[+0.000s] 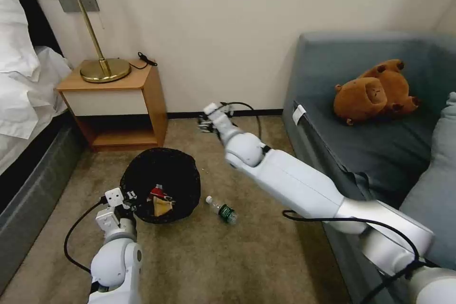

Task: Pick up the trash bin, then pick up the garbage on the floor and place it into the trash bin.

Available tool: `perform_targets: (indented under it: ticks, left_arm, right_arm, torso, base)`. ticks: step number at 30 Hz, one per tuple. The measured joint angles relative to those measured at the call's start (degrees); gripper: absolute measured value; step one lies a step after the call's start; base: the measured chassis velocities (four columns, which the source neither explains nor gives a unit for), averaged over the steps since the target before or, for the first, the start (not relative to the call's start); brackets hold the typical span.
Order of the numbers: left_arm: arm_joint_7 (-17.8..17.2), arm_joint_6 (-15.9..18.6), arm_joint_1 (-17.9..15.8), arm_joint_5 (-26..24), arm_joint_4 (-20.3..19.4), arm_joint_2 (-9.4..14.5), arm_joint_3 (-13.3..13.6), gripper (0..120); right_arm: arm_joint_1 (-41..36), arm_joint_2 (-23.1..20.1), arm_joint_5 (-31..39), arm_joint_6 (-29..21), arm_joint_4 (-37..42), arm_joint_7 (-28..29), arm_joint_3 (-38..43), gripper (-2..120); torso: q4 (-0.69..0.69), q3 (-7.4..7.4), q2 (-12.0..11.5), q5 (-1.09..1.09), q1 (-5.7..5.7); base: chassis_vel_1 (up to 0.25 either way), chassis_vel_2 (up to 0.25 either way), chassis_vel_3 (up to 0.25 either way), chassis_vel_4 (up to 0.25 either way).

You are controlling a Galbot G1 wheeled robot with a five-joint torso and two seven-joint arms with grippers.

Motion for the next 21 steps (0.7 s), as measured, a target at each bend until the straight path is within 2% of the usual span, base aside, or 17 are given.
perform_targets:
  ticks: [8,12,18,21]
  left_arm:
    - [0.0,0.1,-0.3,0.1,0.1,0.0,0.3,3]
    - [0.0,0.2,-0.2,0.2,0.1,0.0,0.3,3]
    - [0.0,0.1,0.4,0.4,0.0,0.0,0.3,3]
    - [0.0,0.1,0.6,0.5,-0.1,0.0,0.3,3]
  right_arm:
    - [-10.5,-1.9,-4.0,2.2,0.3,-3.5,7.3,100]
    - [-13.1,-1.6,-6.7,3.4,-0.1,-5.8,9.0,100]
    - [-16.5,-1.8,-7.7,4.7,-0.4,-12.0,10.3,100]
    - [-16.7,-1.6,-5.6,5.6,-1.3,-16.2,10.3,100]
  torso:
    - [0.0,0.0,0.0,0.0,0.0]
    - [0.01,0.0,0.0,-0.01,0.0]
    - [0.01,0.0,0.0,-0.02,0.0]
    - [0.01,0.0,0.0,-0.02,0.0]
  base:
    - [0.0,0.0,0.0,0.0]
    - [0.0,0.0,0.0,0.0]
    - [0.0,0.0,0.0,0.0]
    - [0.0,0.0,0.0,0.0]
